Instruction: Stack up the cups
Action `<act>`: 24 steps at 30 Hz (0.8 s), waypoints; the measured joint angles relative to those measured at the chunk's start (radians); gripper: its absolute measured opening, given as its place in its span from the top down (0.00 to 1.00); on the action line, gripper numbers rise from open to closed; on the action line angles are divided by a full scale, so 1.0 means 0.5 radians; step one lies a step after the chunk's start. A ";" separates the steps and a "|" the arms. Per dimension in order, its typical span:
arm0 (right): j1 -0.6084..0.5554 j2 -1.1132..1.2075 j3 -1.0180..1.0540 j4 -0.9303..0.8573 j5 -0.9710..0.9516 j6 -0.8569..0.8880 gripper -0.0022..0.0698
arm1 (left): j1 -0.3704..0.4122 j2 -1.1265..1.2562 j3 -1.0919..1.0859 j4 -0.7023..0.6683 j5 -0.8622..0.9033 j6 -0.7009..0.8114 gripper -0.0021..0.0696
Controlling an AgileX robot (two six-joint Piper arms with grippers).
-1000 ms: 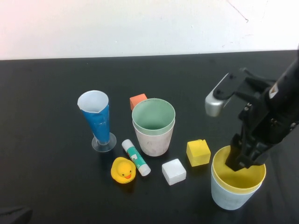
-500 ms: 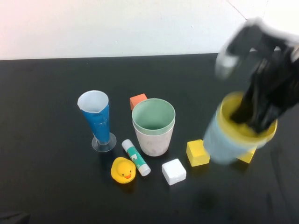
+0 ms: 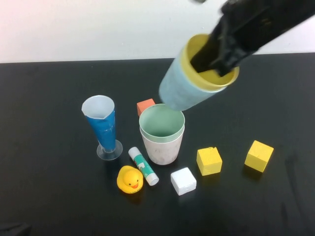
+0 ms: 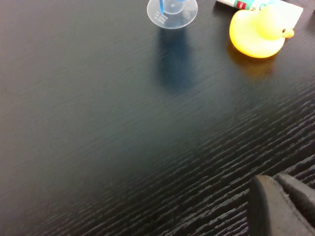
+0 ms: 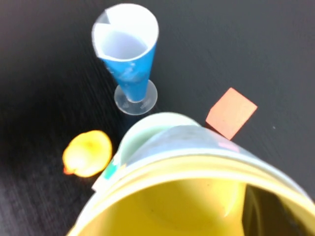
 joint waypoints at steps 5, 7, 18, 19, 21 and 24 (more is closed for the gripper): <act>0.034 0.286 -0.174 0.000 0.044 0.000 0.88 | 0.000 0.000 0.000 0.004 0.000 0.000 0.97; 0.042 0.358 -0.225 0.000 0.063 0.004 0.88 | 0.000 0.000 0.000 0.004 0.000 0.000 0.97; 0.043 0.487 -0.299 -0.004 0.182 0.099 0.66 | 0.000 0.000 0.000 0.029 0.000 0.000 0.97; 0.043 0.487 -0.314 -0.004 0.198 0.123 0.64 | 0.000 0.000 0.000 0.034 0.000 0.000 0.97; 0.043 0.475 -0.357 -0.005 0.226 0.153 0.64 | 0.000 0.000 0.000 0.038 0.000 0.000 0.97; 0.043 0.399 -0.381 -0.008 0.234 0.165 0.65 | 0.000 -0.008 0.000 0.046 0.018 0.000 0.97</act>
